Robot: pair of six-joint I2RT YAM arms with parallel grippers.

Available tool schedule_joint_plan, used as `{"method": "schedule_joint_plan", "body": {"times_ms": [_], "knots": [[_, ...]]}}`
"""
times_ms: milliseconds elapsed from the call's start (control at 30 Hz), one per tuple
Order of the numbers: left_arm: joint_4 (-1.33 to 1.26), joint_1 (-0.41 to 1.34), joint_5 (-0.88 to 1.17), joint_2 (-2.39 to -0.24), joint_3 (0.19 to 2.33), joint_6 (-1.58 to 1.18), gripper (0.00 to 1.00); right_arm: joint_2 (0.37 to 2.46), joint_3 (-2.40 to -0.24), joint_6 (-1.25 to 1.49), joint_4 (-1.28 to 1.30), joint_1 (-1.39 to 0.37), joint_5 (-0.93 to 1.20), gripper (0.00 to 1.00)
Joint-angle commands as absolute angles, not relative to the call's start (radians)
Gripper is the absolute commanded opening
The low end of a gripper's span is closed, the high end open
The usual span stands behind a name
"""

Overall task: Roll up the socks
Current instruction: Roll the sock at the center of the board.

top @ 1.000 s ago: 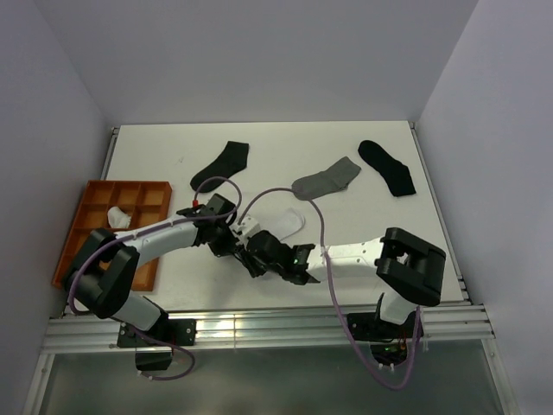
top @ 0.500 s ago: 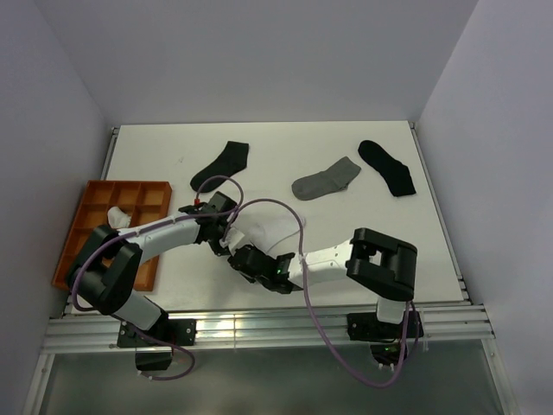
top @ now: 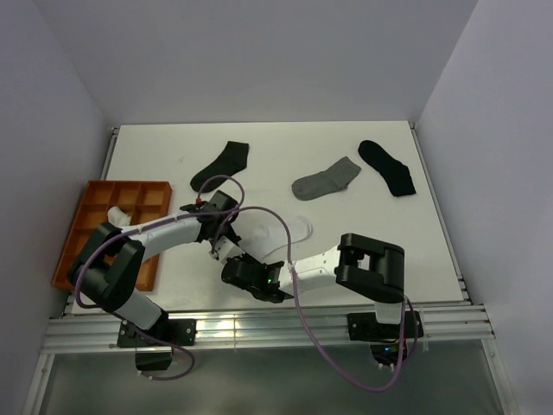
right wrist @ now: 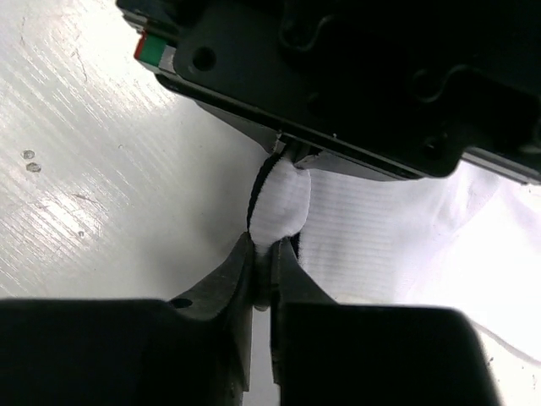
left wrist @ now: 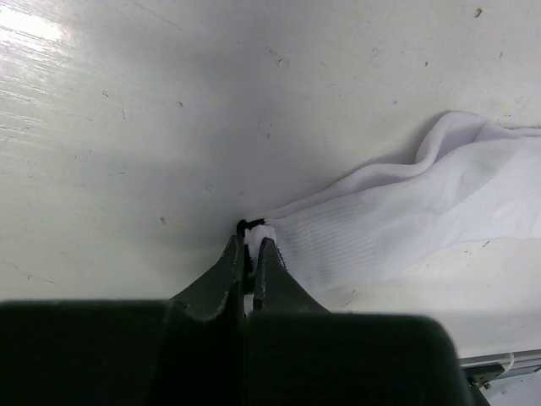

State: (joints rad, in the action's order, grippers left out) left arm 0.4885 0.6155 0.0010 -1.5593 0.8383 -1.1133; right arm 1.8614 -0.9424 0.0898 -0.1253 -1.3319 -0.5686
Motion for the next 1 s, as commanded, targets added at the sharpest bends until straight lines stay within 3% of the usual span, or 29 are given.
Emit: {"method": "schedule_joint_plan", "body": {"times_ms": [0, 133, 333, 533, 667, 800, 967], "knots": [[0.518, 0.611, -0.012, -1.598, 0.802, -1.095, 0.0, 1.875, -0.948, 0.097, -0.091, -1.335, -0.574, 0.03], [0.509, 0.575, -0.014, -1.557, 0.764, -1.103, 0.0, 1.824, -0.913, 0.138, -0.092, -1.293, -0.433, 0.0], [0.495, 0.482, -0.011, -1.471, 0.693, -1.098, 0.0, 1.752, -0.874, 0.219, -0.086, -1.115, -0.005, 0.0], [0.459, 0.462, -0.009, -1.447, 0.68, -1.118, 0.04, 1.831, -0.917, 0.278, -0.055, -0.967, 0.388, 0.0], [0.425, 0.462, -0.012, -1.389, 0.66, -1.17, 0.17, 1.89, -0.954, 0.327, -0.04, -0.911, 0.541, 0.0], [0.391, 0.46, -0.044, -1.281, 0.614, -1.23, 0.41, 1.933, -0.95, 0.388, -0.064, -0.868, 0.632, 0.0], [0.287, 0.463, -0.031, -1.132, 0.517, -1.284, 0.48, 1.959, -0.905, 0.514, -0.149, -0.787, 0.757, 0.0]]}}
